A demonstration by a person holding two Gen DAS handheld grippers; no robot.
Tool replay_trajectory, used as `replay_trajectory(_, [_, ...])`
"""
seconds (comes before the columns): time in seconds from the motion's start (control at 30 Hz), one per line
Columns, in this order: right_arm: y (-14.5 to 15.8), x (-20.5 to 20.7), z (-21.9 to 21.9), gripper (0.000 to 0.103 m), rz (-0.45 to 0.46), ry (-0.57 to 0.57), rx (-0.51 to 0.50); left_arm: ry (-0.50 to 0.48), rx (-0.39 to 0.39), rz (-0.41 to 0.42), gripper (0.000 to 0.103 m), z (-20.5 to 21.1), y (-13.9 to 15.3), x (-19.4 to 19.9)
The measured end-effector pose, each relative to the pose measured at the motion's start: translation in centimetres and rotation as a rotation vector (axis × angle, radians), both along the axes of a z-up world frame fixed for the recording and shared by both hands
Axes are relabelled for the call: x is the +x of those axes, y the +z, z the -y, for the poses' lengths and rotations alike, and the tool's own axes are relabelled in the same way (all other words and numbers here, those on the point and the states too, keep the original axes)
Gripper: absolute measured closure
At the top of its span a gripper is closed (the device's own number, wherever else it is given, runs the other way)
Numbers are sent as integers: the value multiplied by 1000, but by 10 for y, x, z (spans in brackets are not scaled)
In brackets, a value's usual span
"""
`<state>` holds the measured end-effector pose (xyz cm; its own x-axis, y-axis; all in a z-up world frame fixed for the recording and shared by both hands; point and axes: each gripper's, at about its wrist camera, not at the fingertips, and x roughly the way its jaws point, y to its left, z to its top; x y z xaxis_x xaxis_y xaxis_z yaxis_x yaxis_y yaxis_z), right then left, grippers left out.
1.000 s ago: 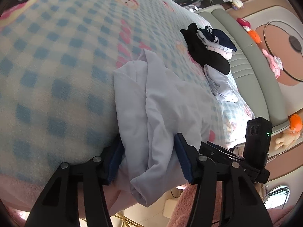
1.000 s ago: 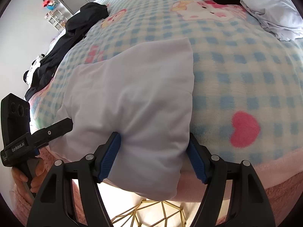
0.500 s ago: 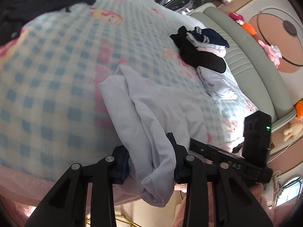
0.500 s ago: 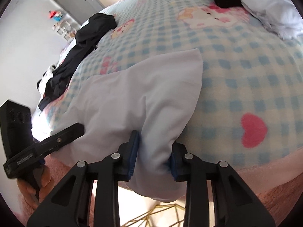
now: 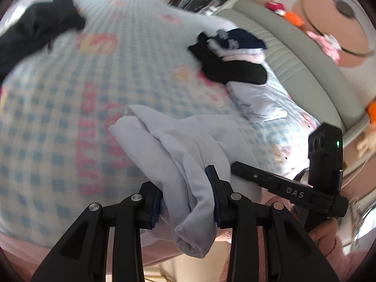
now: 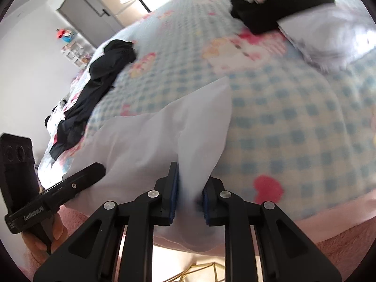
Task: Fold clothes
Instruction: 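Lift the folded shirt with both grippers and carry it onto the clothes stack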
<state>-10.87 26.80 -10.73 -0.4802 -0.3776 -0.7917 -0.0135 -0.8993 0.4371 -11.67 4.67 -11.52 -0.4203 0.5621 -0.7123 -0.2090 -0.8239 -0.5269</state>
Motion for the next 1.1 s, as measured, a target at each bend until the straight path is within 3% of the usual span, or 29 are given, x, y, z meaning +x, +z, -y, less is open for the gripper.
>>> replay_trajectory(0.07, [-15,-1,-8,81,46,-8,-22,19,9,49,55,7,-18,-2])
replay_trajectory(0.1, [-22,-2,-9,72,65,-4,-36,29,23,73,51,12,-27,-2])
replay_trajectory(0.17, [-34,-4,-13,58,103,6,-65,47,67,114,49,20,-43,0])
replay_trajectory(0.23, [-45,-6,-12,52,121,22,-95,51,87,128,51,20,-50,2])
replay_trajectory(0.27, [-47,-7,-10,52,124,25,-98,51,83,122,58,17,-48,3])
replay_trajectory(0.37, [-35,-9,-2,78,87,59,-117,41,35,62,68,2,-27,6])
replay_trajectory(0.5, [3,-14,-1,79,4,65,-63,-8,46,-39,71,-20,21,1])
replay_trajectory(0.7, [70,-29,-55,79,-124,-10,-41,-98,97,-142,71,-64,78,-35])
replay_trajectory(1.1, [133,-93,-201,79,-196,-177,14,-159,189,-168,71,-210,108,-150])
